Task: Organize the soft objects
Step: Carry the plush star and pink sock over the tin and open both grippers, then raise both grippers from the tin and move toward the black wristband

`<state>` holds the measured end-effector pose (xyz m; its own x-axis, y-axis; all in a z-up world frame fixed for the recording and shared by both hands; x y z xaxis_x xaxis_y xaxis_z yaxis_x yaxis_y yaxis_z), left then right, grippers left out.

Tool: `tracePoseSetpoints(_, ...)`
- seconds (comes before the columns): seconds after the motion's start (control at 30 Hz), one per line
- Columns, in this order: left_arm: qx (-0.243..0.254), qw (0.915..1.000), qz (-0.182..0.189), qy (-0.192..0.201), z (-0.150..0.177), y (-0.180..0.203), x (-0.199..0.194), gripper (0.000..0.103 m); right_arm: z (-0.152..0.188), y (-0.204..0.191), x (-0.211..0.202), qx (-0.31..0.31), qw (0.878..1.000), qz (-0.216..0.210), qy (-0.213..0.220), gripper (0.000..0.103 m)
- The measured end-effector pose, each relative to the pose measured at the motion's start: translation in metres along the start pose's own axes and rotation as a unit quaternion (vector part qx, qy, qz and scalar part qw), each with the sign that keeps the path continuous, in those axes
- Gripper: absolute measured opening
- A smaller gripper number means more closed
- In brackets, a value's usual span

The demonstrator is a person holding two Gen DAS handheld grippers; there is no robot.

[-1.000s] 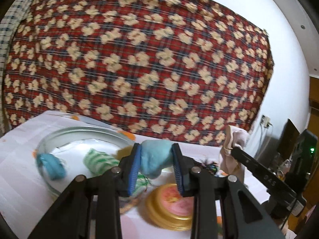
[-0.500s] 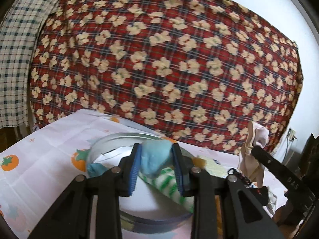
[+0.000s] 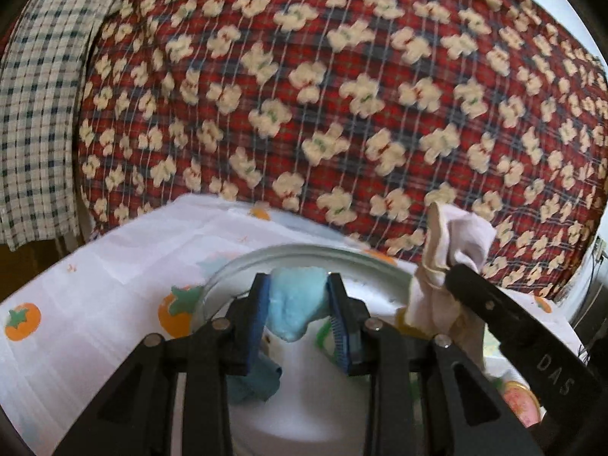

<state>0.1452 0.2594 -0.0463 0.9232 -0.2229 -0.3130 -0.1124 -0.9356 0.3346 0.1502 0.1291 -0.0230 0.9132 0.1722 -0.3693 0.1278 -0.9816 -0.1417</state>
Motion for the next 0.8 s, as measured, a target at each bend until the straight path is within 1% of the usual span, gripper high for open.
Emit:
tracePoseSetpoints(0.1, -0.005, 0.9998, -0.012, -0.015, 0.009, -0.007, 0.011, 0.030, 0.006, -0.004, 0.015, -0.005, 1.000, 0.001, -0.015, 0.015)
tracePoseSetpoints(0.17, -0.011, 0.9996, -0.015, -0.023, 0.012, -0.011, 0.016, 0.030, 0.010, -0.006, 0.023, -0.007, 1.000, -0.006, -0.026, 0.016)
tracePoseSetpoints(0.23, -0.015, 0.9993, -0.021, -0.028, 0.014, -0.015, 0.018, 0.031, 0.015, -0.007, 0.030, -0.013, 0.999, -0.010, -0.043, 0.023)
tracePoseSetpoints(0.27, -0.018, 0.9990, -0.027, -0.031, 0.016, -0.017, 0.019, 0.033, 0.017, -0.007, 0.033, -0.014, 0.999, -0.012, -0.049, 0.031)
tracePoseSetpoints(0.3, -0.020, 0.9988, -0.030, -0.032, 0.016, -0.020, 0.020, 0.033, 0.018, -0.007, 0.034, -0.013, 0.998, -0.014, -0.052, 0.046)
tracePoseSetpoints(0.33, -0.024, 0.9985, -0.037, -0.032, 0.017, -0.023, 0.019, 0.037, 0.019, -0.007, 0.033, -0.011, 0.999, -0.015, -0.049, 0.055)
tracePoseSetpoints(0.37, -0.027, 0.9984, -0.040, -0.031, 0.017, -0.025, 0.018, 0.056, 0.018, -0.006, 0.030, -0.008, 0.999, -0.015, -0.042, 0.071)
tracePoseSetpoints(0.4, -0.031, 0.9983, -0.042, -0.028, 0.016, -0.026, 0.018, 0.067, 0.016, -0.005, 0.024, -0.005, 1.000, -0.014, -0.027, 0.077)
tracePoseSetpoints(0.47, -0.036, 0.9986, -0.037, -0.011, 0.014, -0.026, 0.012, 0.084, 0.012, -0.003, 0.013, -0.002, 1.000, -0.012, 0.001, 0.077)
tracePoseSetpoints(0.5, -0.036, 0.9987, -0.035, -0.003, 0.014, -0.024, 0.009, 0.089, 0.010, -0.003, 0.008, -0.002, 1.000, -0.010, 0.010, 0.077)
tracePoseSetpoints(0.53, -0.035, 0.9986, -0.040, -0.001, 0.014, -0.024, 0.008, 0.097, 0.009, -0.002, 0.003, -0.003, 1.000, -0.006, 0.022, 0.077)
tracePoseSetpoints(0.57, -0.031, 0.9981, -0.054, 0.006, 0.014, -0.024, 0.005, 0.103, 0.008, 0.000, -0.002, -0.004, 0.999, 0.000, 0.032, 0.078)
tracePoseSetpoints(0.67, -0.038, 0.9975, -0.059, 0.012, 0.013, -0.028, 0.002, 0.103, 0.008, 0.005, -0.013, 0.004, 0.999, 0.014, 0.051, 0.080)
tracePoseSetpoints(0.8, -0.049, 0.9963, -0.069, 0.014, 0.012, -0.033, 0.001, 0.103, 0.007, 0.011, -0.018, 0.007, 0.998, 0.025, 0.059, 0.081)
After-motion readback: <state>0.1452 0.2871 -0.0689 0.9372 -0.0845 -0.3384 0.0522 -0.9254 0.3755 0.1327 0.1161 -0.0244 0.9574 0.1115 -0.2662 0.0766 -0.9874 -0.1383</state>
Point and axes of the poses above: each gripper's, at about its wrist camera, not at the fingertips, and x roughly the way its jaws point, y to its right, z to its underside, the point moved 6 cm from there along x, roughly the way its jaws point, and after that the axes turned 13 degrees about z, right-handed, at the moved point
